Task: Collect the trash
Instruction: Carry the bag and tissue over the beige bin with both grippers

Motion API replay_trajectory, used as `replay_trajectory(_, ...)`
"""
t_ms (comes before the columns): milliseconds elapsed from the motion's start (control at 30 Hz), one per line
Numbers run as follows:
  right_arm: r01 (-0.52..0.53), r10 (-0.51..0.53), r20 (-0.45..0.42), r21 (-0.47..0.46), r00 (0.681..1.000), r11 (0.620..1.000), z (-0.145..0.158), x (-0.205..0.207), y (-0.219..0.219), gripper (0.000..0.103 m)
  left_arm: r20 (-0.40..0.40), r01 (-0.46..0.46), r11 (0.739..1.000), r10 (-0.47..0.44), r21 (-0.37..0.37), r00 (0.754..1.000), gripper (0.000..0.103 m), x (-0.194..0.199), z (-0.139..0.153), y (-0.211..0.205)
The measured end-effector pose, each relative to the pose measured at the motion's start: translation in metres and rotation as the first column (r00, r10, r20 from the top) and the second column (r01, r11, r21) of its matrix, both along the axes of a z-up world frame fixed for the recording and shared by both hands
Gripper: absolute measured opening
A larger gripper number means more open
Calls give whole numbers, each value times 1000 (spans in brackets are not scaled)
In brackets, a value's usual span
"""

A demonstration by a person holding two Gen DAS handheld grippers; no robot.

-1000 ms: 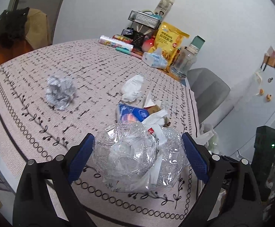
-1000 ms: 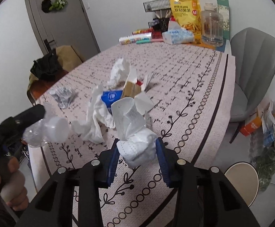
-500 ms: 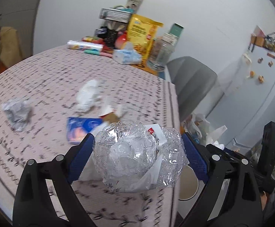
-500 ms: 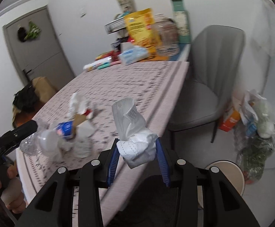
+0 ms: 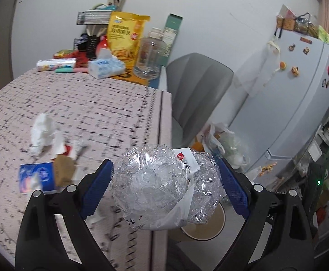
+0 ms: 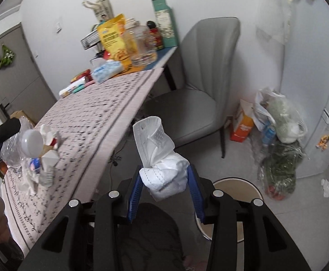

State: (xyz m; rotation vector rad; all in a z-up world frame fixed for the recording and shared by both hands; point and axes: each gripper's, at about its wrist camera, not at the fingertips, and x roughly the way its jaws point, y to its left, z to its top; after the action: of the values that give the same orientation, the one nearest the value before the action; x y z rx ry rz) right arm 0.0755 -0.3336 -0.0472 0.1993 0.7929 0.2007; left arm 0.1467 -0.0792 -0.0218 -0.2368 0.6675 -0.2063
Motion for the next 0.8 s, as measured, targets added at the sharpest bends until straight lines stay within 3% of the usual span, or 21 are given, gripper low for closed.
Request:
replay_trajectory(667,194,-184,-102,96,978,976,-82,21,-92,43,-166,127,989,-113,72,980,91,66,-56,-105)
replay_trajectory(700,194,-185,-98,97,978,976,-84,23,-94,51,-174,133,988,-118,77,978,91,69,-59,-109)
replay_trajectory(733,203,-194,-93,96,977,974,-87,24,-98,69,-186,140,987,-123,81,975,91,73,-63,-115)
replay_trajectory(800,220,-213,-82,101,974,970,-91,25,-104,77,-205,152,985,-132,84,970,91,80,-69,-123)
